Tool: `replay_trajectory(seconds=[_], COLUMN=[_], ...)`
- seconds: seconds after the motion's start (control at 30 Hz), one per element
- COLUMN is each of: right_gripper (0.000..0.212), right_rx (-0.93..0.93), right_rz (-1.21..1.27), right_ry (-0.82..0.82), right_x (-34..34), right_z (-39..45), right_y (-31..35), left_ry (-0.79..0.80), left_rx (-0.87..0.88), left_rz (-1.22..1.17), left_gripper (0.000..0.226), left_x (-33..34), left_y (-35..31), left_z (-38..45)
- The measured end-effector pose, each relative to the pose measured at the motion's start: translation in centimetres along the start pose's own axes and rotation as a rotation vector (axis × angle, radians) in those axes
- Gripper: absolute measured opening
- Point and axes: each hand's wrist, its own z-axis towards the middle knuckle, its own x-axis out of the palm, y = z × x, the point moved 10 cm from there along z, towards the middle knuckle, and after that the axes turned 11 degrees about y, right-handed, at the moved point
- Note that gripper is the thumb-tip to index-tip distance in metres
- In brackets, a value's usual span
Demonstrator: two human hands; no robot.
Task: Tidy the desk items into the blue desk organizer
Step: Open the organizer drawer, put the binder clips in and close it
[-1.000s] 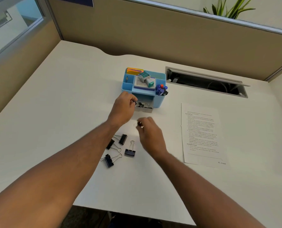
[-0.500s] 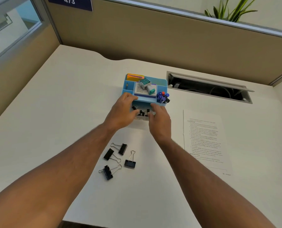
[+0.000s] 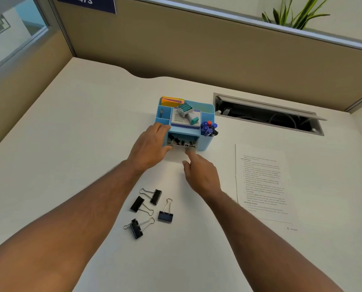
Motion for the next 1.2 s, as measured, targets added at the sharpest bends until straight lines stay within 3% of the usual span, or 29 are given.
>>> replay_trajectory(seconds=[0.23,0.73,0.93,1.2], right_gripper=[0.071,0.077,0.067,0.035], right_rx=[0.106,0.137,0.139,0.035], right_rz=[0.058,0.042,0.022,-0.013], right_ry=[0.222,0.314,0.267,0.147], right_x=[1.8,3.2,2.9,3.0], right_z=[2.0,3.5,3.0,-0.5], right_y=[-0.1,-0.4,-0.1,1.0], left_ry=[-0.072,-0.071,-0.085,-0.063], left_rx=[-0.087,-0.178,-0.174,-0.132], left_rz=[-0.023,0.032,0.03,-0.019], left_gripper=[0.041,0.032,0.03,0.031], left_x=[-0.4,-0.6,-0.7,-0.4], left_y=[0.5,0.4,0.2,0.5], left_z=[1.2,1.9,1.8,1.3])
